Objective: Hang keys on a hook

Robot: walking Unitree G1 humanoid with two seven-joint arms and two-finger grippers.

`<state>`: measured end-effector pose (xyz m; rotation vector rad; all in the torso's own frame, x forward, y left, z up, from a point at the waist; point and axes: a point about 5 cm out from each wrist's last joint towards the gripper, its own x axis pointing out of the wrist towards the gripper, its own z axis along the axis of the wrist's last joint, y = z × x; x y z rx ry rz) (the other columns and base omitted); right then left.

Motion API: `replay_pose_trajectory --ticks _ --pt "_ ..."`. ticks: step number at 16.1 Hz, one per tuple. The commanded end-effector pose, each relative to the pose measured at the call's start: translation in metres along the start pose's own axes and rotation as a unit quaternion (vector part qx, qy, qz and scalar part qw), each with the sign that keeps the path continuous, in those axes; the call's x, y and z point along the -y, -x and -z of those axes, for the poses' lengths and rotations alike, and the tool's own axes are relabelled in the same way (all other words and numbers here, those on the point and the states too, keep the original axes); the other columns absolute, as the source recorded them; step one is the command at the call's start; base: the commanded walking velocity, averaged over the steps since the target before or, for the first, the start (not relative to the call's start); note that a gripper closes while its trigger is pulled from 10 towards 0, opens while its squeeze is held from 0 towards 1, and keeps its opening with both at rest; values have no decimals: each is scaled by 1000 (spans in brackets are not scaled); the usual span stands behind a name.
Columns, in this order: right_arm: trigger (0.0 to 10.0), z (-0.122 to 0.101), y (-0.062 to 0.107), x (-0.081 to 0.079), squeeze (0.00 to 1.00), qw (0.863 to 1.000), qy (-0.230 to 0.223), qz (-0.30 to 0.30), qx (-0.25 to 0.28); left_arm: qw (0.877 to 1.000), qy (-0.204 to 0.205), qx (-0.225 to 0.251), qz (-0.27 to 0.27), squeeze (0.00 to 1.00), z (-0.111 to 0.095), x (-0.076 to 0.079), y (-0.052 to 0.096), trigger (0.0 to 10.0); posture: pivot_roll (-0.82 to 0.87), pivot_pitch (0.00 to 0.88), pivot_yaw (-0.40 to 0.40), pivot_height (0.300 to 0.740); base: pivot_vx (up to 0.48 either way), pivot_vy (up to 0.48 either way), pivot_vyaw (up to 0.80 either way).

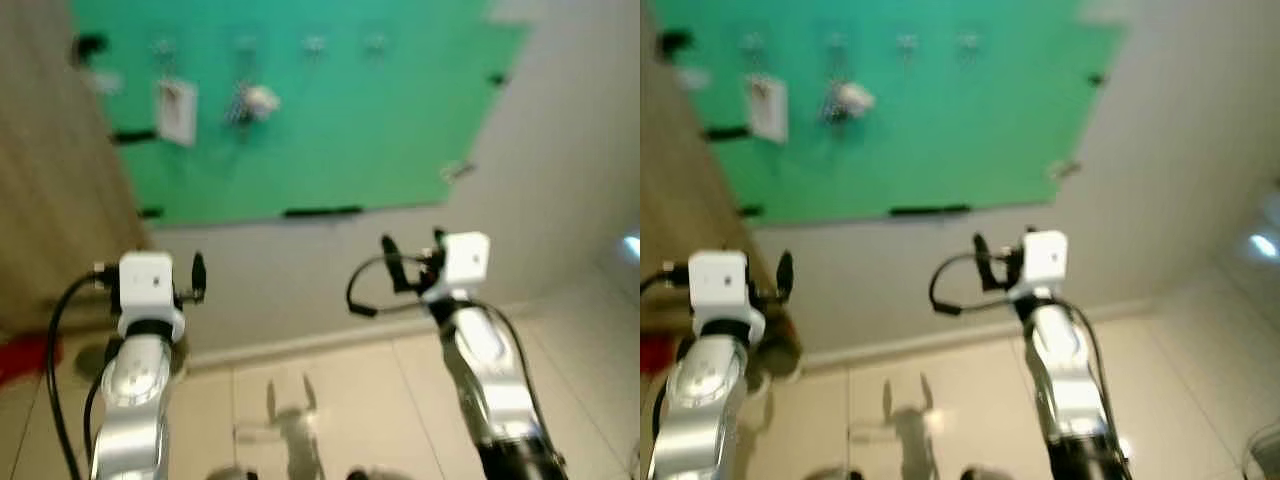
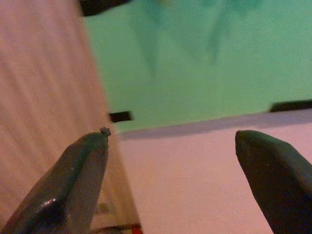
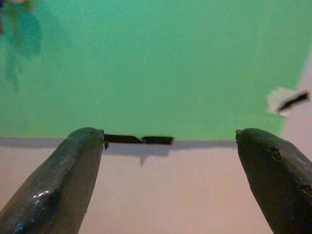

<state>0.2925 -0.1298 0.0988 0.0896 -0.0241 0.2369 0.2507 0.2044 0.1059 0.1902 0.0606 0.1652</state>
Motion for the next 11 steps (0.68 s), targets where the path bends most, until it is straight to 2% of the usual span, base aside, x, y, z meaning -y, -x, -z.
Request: replay_pose_trajectory --ticks 1,4,8,11 --pt "10000 4 0 7 0 1000 -11 7 -13 1000 0 -4 17 0 -1 13 -2 10000 -30 23 -44 740 0 428 -756" --pt "10000 9 -3 8 0 1000 -11 -2 -27 1000 -1 -13 17 0 0 20 -4 10000 -27 23 -46 740 -194 400 -750" --pt "10000 7 -8 1 0 999 -8 -32 -15 1000 1 -20 22 0 -1 26 -7 10000 -19 27 -54 740 -312 369 0" --pt "10000 9 -10 -3 0 999 4 -49 -22 999 -1 -21 26 0 0 29 -6 10000 -17 29 -56 740 -312 368 765"
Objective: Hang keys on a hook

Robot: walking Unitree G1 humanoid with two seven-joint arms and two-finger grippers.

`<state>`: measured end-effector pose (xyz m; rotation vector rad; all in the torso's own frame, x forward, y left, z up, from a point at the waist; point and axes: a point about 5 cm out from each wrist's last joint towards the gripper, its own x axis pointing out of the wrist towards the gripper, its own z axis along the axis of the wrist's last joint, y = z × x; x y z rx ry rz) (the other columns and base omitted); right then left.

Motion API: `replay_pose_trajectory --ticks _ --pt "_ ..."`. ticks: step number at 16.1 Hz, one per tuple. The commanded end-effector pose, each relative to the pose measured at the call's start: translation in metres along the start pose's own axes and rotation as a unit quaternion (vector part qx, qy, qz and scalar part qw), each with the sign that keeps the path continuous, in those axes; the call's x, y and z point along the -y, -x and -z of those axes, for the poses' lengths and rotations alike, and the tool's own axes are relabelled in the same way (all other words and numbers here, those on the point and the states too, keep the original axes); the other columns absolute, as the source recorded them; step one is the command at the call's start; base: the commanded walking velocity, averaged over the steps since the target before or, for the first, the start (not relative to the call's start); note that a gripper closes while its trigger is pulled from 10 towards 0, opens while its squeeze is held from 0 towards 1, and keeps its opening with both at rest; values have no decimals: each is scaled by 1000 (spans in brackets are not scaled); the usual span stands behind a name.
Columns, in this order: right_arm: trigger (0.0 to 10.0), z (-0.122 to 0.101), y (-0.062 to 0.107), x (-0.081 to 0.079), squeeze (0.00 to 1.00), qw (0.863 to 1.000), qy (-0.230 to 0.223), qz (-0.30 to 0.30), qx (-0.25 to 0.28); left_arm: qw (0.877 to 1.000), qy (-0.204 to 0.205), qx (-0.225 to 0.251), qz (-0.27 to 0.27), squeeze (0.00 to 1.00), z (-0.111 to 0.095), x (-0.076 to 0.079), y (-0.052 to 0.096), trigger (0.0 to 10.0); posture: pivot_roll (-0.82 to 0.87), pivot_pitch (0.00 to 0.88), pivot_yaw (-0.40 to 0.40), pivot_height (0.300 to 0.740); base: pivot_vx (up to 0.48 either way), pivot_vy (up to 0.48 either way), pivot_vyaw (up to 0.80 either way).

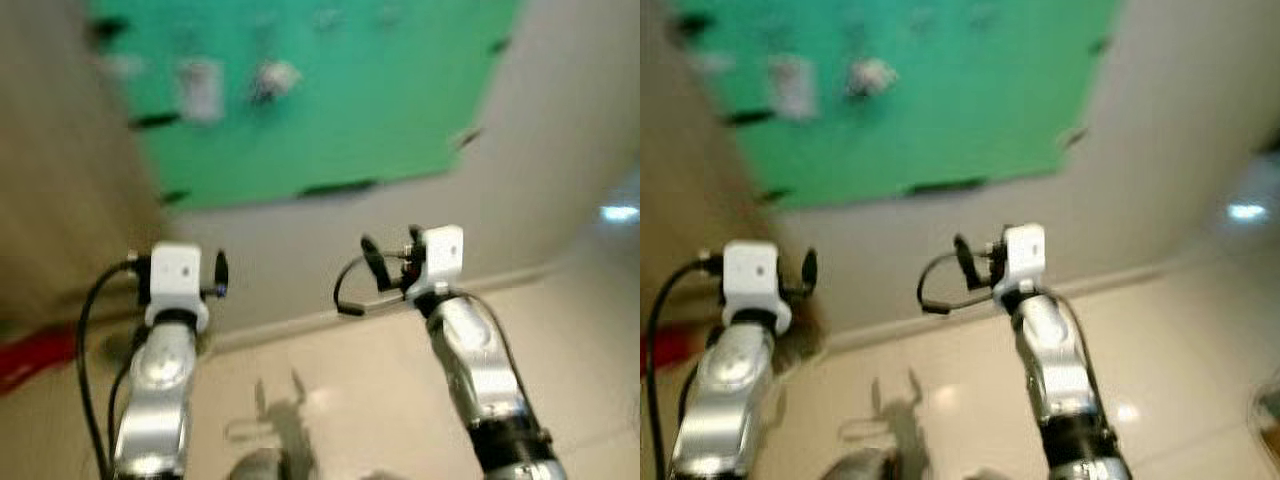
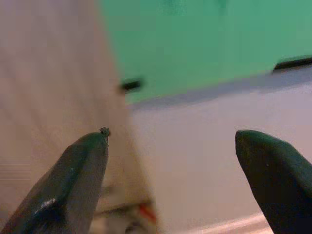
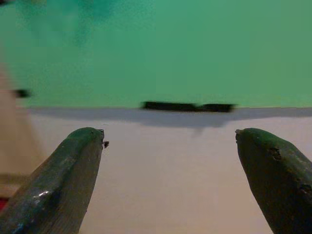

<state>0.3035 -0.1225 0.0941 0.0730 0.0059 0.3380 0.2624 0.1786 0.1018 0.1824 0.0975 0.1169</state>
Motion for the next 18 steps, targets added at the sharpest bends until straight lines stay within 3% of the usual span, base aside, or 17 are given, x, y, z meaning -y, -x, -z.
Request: replay_pose_trajectory --ticks 1,5,12,16,18 --pt "10000 4 2 0 0 1000 -4 -3 -5 1000 -7 -10 1 0 4 1 2 10000 -14 28 -58 740 -315 368 744" --pt "10000 9 4 1 8 999 -28 -14 -13 999 -33 -37 -13 0 18 -4 3 10000 -9 25 -59 740 -80 91 725" --pt "10000 14 1 -8 51 997 -53 -57 -25 997 -62 -8 -38 0 9 -13 0 10000 7 16 -58 740 0 0 680" --pt "10000 14 1 -11 98 995 -58 -74 -26 997 -66 -15 -43 0 10 -1 4 10000 1 19 -68 740 0 0 638" --pt "10000 15 5 -4 122 996 -67 -42 -29 996 -77 -18 -39 0 13 -1 7 10000 2 22 -78 740 0 0 606"
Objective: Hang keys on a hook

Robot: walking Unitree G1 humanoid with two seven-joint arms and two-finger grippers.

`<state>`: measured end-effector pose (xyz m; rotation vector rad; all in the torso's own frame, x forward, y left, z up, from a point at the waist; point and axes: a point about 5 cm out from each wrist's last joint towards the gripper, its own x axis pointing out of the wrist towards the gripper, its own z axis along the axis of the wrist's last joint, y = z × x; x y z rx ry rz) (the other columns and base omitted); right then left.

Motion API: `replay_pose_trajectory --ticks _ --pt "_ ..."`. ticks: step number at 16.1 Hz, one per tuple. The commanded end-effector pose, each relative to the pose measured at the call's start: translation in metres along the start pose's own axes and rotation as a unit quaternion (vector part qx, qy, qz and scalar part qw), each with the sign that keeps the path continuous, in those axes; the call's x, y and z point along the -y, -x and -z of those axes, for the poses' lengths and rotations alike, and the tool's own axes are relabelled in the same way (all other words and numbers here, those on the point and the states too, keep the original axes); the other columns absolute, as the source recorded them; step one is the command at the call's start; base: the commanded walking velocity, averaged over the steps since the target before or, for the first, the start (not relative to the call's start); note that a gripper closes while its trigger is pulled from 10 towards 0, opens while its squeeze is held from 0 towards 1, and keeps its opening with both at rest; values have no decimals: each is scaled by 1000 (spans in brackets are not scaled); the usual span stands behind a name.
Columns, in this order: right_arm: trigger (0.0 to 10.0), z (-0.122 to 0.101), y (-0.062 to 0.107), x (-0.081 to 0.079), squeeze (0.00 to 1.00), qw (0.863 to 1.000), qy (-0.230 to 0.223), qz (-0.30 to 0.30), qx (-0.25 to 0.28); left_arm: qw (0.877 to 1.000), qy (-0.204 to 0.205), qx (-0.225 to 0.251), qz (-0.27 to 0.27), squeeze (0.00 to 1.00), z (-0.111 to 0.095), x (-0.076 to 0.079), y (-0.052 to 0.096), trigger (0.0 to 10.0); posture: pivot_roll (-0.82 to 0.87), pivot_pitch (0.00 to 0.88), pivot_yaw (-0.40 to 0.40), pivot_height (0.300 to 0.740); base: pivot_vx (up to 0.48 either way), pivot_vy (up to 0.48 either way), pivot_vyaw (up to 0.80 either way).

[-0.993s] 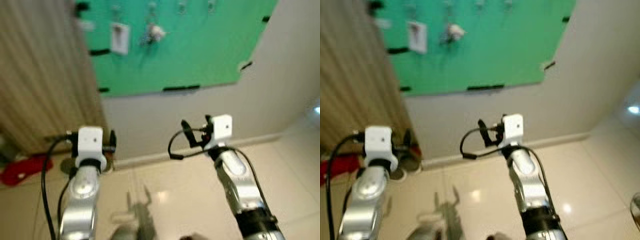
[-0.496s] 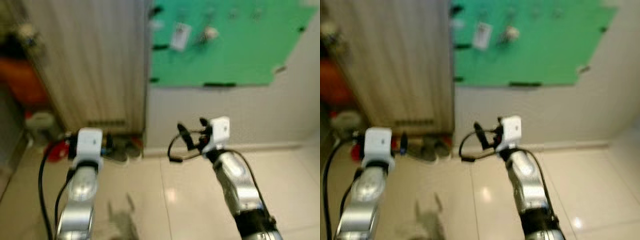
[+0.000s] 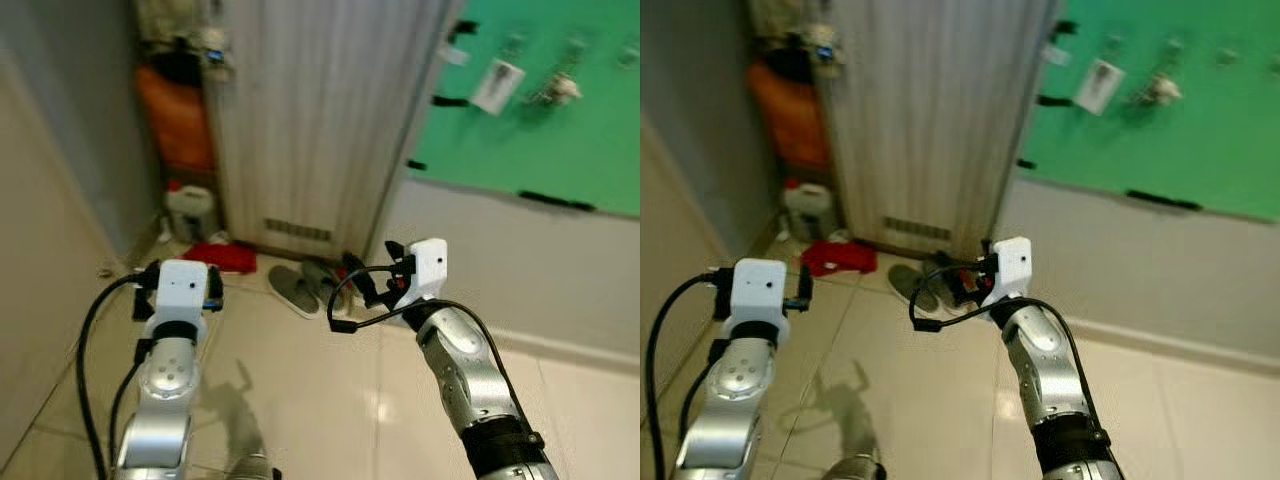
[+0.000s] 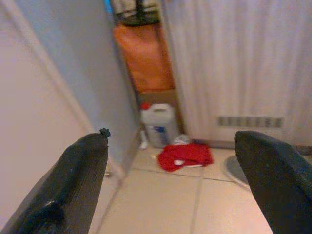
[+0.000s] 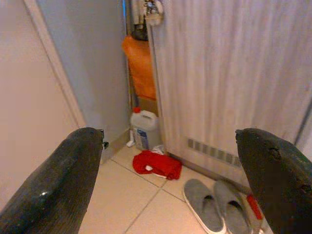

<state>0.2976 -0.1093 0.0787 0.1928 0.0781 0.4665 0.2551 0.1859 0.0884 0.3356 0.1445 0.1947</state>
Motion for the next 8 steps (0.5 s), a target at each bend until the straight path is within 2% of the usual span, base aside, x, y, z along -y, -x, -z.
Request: replay_pose_trajectory --ticks 1,3,4,5,6,7,8 --pt "10000 0 14 14 188 999 3 43 -5 1000 -5 -4 7 0 1 -2 7 10000 1 26 -79 740 0 0 613" --pt "10000 3 27 18 208 998 14 61 -14 1000 1 -14 11 0 6 -7 13 10000 1 31 -81 740 0 0 603" --pt "10000 8 42 24 224 996 32 82 -26 1000 3 -22 15 0 8 -10 20 10000 -1 38 -80 740 0 0 600" --pt "10000 11 53 31 196 992 51 111 -33 1000 10 -22 19 0 7 -9 22 10000 -2 40 -80 740 0 0 606" --pt "10000 15 63 36 78 989 64 130 -43 999 22 -16 24 0 5 -8 22 10000 -2 41 -80 740 0 0 0" --pt "10000 16 72 37 12 986 79 136 -45 998 45 -10 38 0 3 -8 25 10000 -8 42 -79 740 0 0 0" --pt "10000 15 84 36 0 986 83 142 -42 994 82 -2 69 0 2 -10 33 10000 -10 44 -76 740 0 0 0"
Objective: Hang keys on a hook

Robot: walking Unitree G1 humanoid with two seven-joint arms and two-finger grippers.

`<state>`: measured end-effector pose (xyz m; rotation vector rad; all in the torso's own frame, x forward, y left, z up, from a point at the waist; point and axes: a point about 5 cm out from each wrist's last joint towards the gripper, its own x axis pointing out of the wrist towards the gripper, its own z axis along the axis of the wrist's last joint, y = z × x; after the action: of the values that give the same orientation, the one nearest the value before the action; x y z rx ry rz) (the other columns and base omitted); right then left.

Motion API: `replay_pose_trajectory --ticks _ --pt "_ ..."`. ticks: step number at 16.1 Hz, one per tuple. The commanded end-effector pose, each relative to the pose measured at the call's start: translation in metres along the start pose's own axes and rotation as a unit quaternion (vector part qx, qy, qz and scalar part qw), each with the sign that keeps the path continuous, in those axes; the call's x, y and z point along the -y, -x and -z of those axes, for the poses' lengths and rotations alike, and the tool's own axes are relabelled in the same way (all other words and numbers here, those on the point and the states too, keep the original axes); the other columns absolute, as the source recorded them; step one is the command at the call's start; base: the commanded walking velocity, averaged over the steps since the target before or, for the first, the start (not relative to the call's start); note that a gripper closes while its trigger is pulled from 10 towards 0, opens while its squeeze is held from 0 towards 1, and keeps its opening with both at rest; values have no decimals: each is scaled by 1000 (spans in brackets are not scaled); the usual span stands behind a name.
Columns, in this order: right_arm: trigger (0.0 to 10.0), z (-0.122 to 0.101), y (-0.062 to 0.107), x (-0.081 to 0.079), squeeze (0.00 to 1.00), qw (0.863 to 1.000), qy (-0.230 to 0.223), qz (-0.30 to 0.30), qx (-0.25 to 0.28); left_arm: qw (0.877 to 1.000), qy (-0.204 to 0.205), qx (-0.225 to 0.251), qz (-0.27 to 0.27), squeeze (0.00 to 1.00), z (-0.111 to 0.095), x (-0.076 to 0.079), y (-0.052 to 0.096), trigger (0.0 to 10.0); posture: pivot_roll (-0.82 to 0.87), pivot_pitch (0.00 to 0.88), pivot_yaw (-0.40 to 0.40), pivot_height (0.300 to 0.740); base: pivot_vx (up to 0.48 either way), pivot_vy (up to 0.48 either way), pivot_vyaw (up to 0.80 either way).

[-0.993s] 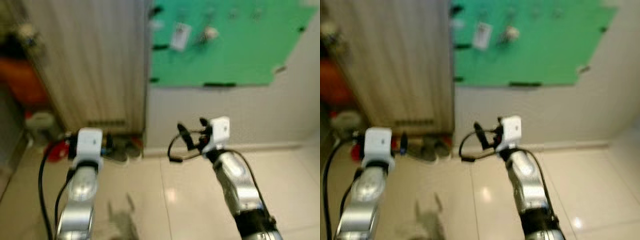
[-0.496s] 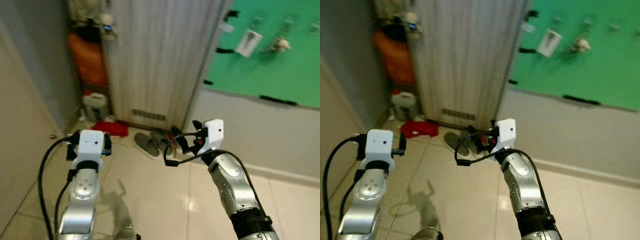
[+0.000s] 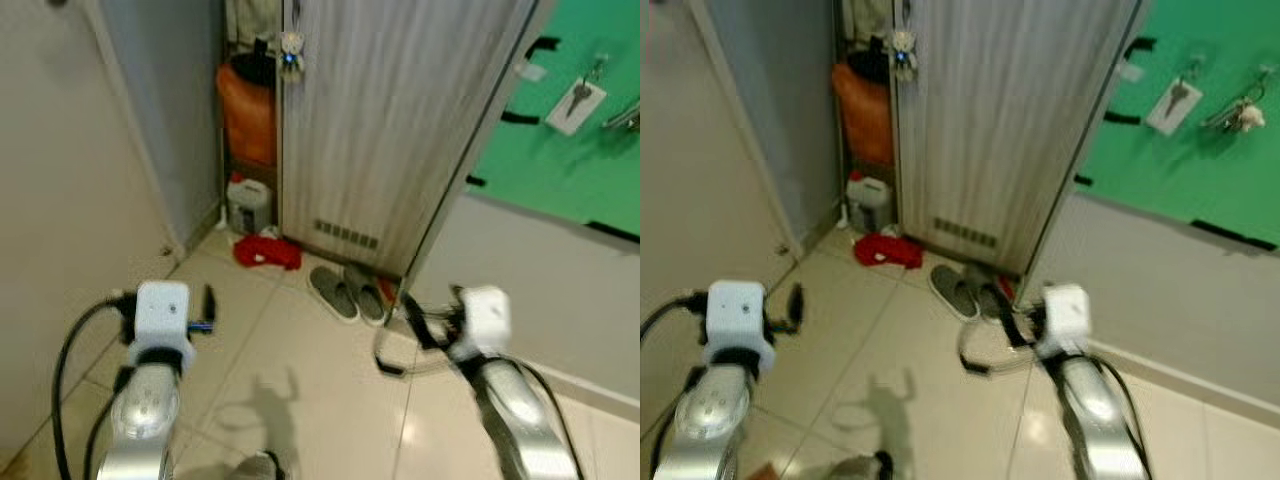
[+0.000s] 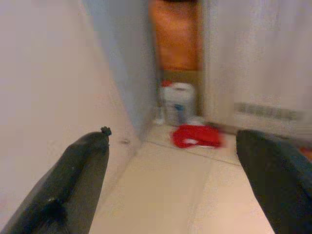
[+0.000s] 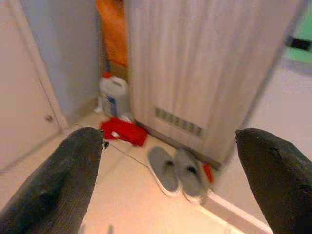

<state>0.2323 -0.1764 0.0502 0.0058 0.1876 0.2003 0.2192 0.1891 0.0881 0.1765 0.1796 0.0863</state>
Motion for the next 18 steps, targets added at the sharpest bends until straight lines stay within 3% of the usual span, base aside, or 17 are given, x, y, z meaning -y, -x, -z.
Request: replay_pose_trajectory --ticks 1,2,4,8,12,15,18 --pt "10000 -10 2 2 0 1000 6 5 20 1000 17 15 18 0 -6 0 2 10000 -10 45 -76 740 0 0 0" --pt "10000 -9 22 8 0 1000 5 22 17 997 61 28 48 0 -4 -7 21 10000 -9 51 -76 740 0 0 0" --pt "10000 -5 18 8 0 999 13 26 22 992 75 38 89 0 4 3 29 10000 -16 49 -74 740 0 0 0" --pt "10000 -3 -2 3 0 999 5 8 33 993 73 19 88 0 27 27 11 10000 -29 48 -79 740 0 0 389" --pt "10000 -7 -13 6 98 999 -4 16 31 994 71 17 87 0 36 17 4 10000 -39 62 -67 740 0 0 684" --pt "10000 -15 -18 3 94 999 -11 21 40 997 46 -3 64 0 47 4 -7 10000 -34 74 -63 740 0 0 663" --pt "10000 -16 -23 -1 51 999 -11 19 37 997 60 11 54 0 31 -1 -15 10000 -44 62 -53 740 0 0 581"
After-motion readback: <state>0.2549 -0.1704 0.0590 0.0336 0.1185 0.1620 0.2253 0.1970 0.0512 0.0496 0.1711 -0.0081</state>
